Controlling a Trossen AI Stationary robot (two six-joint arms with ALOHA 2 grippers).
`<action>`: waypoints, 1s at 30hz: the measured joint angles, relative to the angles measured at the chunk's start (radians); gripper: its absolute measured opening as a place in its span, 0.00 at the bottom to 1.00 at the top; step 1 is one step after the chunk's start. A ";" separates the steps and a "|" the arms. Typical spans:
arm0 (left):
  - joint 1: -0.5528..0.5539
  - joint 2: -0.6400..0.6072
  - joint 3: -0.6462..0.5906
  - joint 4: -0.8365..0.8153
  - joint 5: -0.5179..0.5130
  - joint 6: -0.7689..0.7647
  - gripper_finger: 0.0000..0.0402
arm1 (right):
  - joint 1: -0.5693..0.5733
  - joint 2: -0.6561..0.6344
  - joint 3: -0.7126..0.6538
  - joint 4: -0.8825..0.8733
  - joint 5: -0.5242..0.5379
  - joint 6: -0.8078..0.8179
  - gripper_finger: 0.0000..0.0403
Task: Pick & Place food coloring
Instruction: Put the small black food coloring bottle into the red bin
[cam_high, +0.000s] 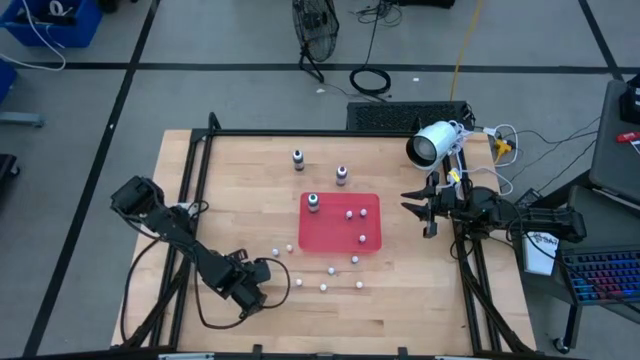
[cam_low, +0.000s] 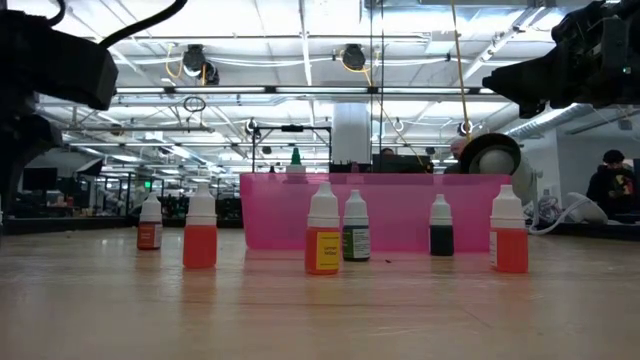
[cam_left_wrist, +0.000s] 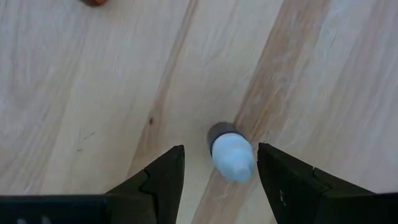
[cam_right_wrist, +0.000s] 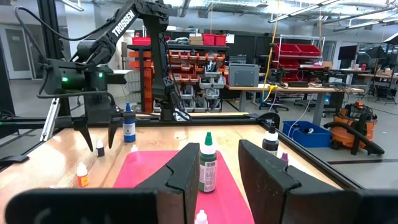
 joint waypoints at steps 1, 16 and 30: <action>0.000 0.000 -0.001 0.000 0.000 0.000 0.51 | 0.000 0.000 0.000 0.000 0.000 0.000 0.25; 0.025 0.000 -0.001 0.005 0.021 0.033 0.51 | 0.000 0.000 0.000 0.000 0.000 0.000 0.25; 0.031 0.000 -0.001 0.013 0.053 0.053 0.33 | 0.000 0.000 0.000 0.000 0.000 0.000 0.25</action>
